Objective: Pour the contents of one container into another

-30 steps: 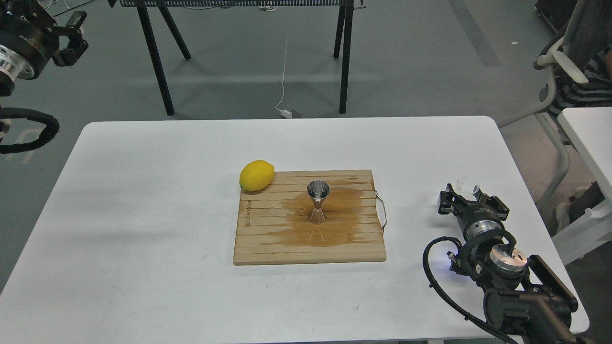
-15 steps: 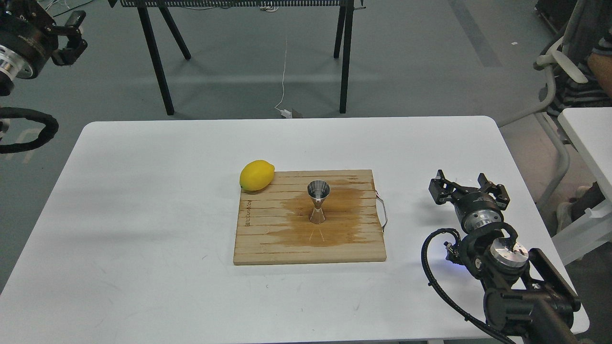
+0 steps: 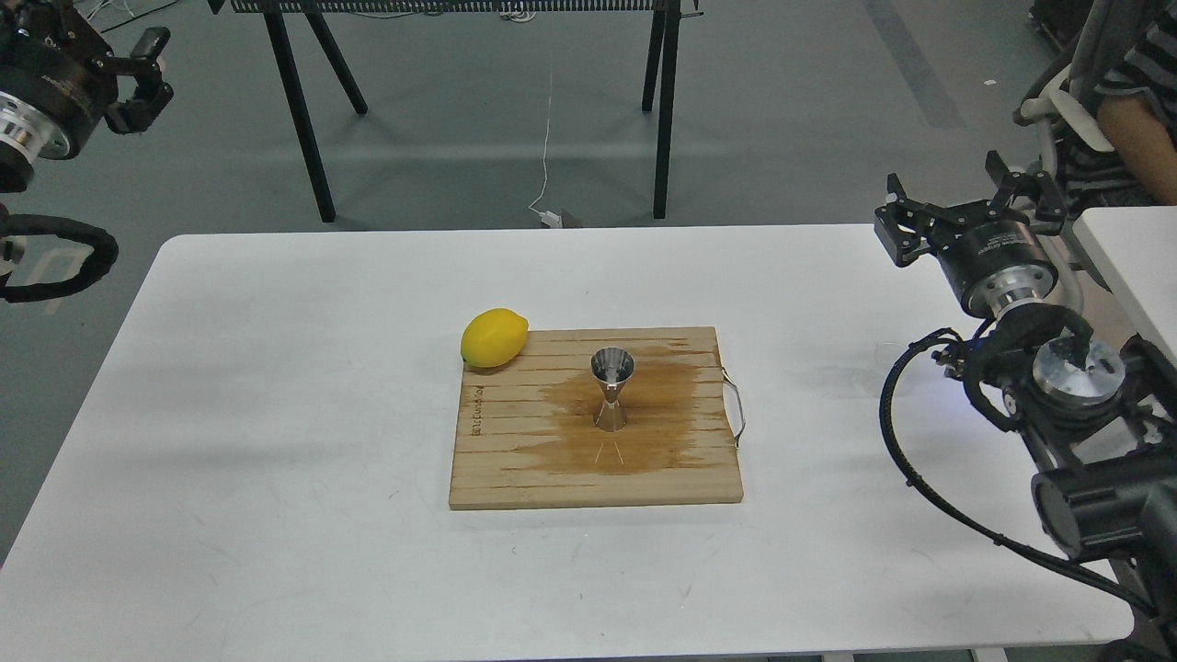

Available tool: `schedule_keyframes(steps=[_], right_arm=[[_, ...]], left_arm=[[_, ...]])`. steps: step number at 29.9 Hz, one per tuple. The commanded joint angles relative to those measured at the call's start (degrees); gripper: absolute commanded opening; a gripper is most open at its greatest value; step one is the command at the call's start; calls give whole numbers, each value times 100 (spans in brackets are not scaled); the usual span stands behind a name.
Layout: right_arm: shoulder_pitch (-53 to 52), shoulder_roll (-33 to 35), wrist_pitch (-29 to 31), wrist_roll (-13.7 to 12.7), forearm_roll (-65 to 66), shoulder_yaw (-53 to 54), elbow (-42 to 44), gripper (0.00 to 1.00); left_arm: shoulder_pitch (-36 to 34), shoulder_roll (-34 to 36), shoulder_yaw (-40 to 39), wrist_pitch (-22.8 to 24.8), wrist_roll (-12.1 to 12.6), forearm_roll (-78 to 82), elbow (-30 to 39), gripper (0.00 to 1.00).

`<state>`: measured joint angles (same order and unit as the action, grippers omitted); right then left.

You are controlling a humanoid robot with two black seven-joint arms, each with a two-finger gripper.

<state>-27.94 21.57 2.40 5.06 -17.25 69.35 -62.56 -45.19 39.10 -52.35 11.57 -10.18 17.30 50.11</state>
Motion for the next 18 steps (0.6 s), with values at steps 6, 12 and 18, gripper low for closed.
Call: schedule_keyframes(steps=[6,12,18], right_arm=[[-55,225,1552,-137,46,-571,1185,99],[289,172,1781,-76,46,-580,1106,99],[351,-178,1781,-58,46,-571,1080,99]], left_arm=[[616,-807,-38,398,-414,-296,-686,99],[819,-1264,-38,636,-634,-455,-967,99],[819,-1510,-56,724,-634,-464,-1056,100]])
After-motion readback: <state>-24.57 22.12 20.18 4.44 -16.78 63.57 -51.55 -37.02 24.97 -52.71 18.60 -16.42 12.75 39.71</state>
